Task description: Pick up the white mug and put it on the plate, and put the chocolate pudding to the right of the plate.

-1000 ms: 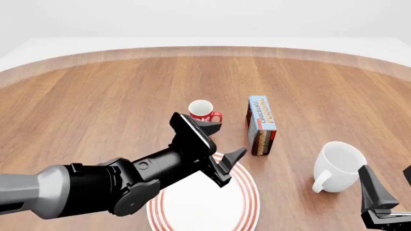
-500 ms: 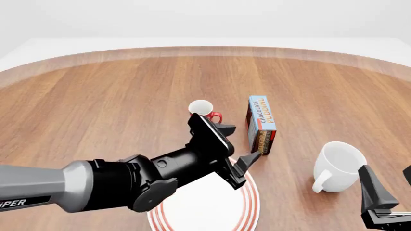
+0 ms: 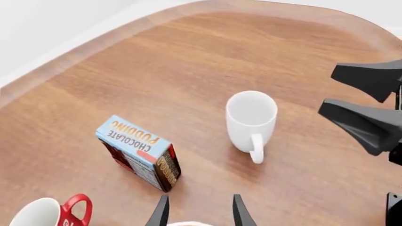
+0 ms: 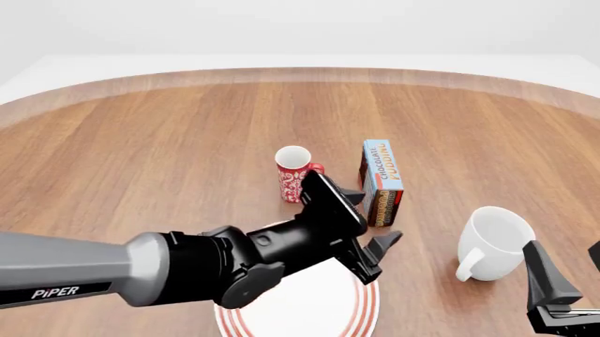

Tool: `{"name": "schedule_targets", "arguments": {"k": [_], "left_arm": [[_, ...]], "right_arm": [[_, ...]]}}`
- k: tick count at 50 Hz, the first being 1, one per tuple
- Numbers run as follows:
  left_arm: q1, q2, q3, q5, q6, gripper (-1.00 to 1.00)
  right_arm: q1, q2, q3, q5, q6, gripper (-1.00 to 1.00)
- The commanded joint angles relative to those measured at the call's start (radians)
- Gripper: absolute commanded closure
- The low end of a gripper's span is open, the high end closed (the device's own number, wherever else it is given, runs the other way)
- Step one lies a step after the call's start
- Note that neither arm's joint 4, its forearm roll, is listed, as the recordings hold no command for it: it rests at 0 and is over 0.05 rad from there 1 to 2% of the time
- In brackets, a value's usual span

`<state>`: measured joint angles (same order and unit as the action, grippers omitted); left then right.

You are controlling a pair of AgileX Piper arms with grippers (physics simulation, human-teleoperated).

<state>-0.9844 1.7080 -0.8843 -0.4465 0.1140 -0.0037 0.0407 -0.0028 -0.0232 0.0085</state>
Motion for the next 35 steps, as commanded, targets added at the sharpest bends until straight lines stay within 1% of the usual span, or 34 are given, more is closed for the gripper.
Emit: {"name": "schedule_targets", "arguments": {"k": [1,35], "left_arm": [[-0.017,0.033,-0.029,0.009,-0.006,-1.00],[-0.045,0.104,-0.109,0.035,-0.004,-1.00]], "right_arm": [[-0.002,0.005,0.000,-0.003,0.002,-1.00],[-0.003,0.006,0.001,-0.006,0.000,-1.00]]}}
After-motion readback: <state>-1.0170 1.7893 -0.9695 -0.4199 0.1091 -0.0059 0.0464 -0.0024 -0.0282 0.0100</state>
